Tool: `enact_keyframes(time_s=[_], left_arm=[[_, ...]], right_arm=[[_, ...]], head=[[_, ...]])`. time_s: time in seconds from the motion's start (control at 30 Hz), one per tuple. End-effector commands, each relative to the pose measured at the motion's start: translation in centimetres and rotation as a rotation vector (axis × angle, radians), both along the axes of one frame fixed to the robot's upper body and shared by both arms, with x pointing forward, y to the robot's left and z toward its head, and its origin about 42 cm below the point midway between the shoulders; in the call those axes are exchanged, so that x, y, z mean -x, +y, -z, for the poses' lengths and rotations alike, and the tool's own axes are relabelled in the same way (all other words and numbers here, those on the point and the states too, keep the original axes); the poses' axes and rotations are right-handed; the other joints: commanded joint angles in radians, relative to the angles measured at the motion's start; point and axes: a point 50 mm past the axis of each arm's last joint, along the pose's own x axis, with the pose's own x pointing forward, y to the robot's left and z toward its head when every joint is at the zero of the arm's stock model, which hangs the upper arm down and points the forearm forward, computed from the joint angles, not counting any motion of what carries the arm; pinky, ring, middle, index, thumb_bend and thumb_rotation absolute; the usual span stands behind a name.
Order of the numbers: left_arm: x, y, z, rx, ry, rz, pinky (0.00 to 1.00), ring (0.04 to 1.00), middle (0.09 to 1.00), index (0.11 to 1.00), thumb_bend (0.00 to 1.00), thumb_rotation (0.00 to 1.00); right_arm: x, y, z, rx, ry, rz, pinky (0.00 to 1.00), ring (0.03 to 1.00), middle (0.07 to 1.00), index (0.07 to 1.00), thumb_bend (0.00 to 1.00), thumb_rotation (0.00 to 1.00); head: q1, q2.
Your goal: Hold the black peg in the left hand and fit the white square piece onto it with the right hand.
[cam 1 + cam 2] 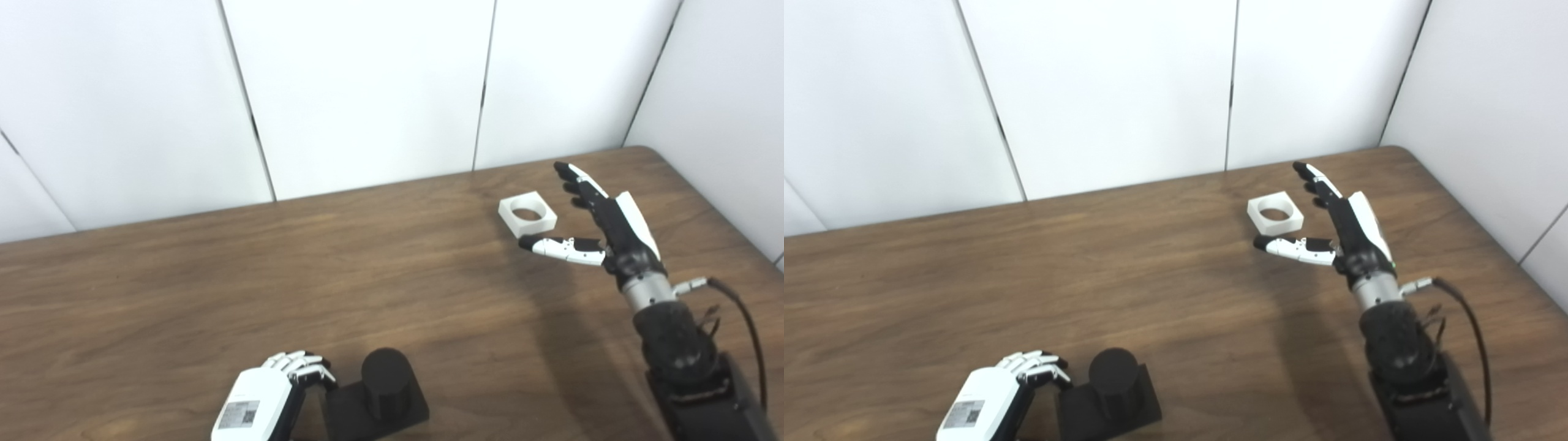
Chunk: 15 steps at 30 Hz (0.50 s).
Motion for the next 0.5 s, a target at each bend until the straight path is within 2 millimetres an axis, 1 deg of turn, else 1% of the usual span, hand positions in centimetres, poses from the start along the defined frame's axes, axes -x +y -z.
enact_keyframes(time_s=[0.0, 0.07, 0.1, 0.2, 0.3, 0.37, 0.47], left_arm=[[0.3, 1.5, 2.2, -0.123, 0.084, -0.023, 0.85, 0.826, 0.766, 0.488, 0.52, 0.05], [0.3, 1.5, 2.1, -0.122, 0.086, -0.023, 0.86, 0.828, 0.766, 0.488, 0.52, 0.05], [0.3, 1.6, 2.2, -0.121, 0.086, -0.022, 0.86, 0.828, 0.766, 0.488, 0.52, 0.05], [0.3, 1.6, 2.3, -0.123, 0.085, -0.023, 0.86, 0.829, 0.767, 0.488, 0.52, 0.05], [0.3, 1.6, 2.3, -0.13, 0.084, -0.02, 0.86, 0.83, 0.77, 0.489, 0.52, 0.05], [0.2, 1.6, 2.2, -0.135, 0.084, -0.019, 0.86, 0.826, 0.768, 0.488, 0.52, 0.05], [0.2, 1.7, 2.1, -0.14, 0.09, -0.019, 0.86, 0.832, 0.77, 0.489, 0.51, 0.05]], right_arm=[[-2.3, -1.5, -4.0, 0.174, -0.026, -0.01, 0.91, 0.969, 0.97, 0.918, 0.83, 0.27], [-3.8, -2.3, -5.7, 0.268, 0.023, -0.014, 0.89, 0.994, 0.991, 0.917, 0.87, 0.24], [-4.4, -2.6, -6.4, 0.302, 0.042, -0.013, 0.89, 0.995, 0.992, 0.916, 0.88, 0.23], [-6.5, -3.1, -7.9, 0.405, 0.099, -0.01, 0.89, 1.0, 0.995, 0.908, 0.9, 0.19], [-8.0, -3.3, -8.5, 0.465, 0.153, -0.014, 0.91, 1.0, 0.999, 0.904, 0.91, 0.17], [-8.7, -3.5, -8.7, 0.481, 0.186, -0.017, 0.92, 1.0, 1.0, 0.904, 0.91, 0.15], [-9.6, -3.9, -9.1, 0.518, 0.239, -0.02, 0.92, 1.0, 1.0, 0.914, 0.9, 0.15]], head=[[-0.002, 0.0], [-0.004, -0.002], [-0.012, -0.001], [-0.027, -0.003], [-0.034, -0.003], [-0.034, -0.003], [-0.034, -0.003]])
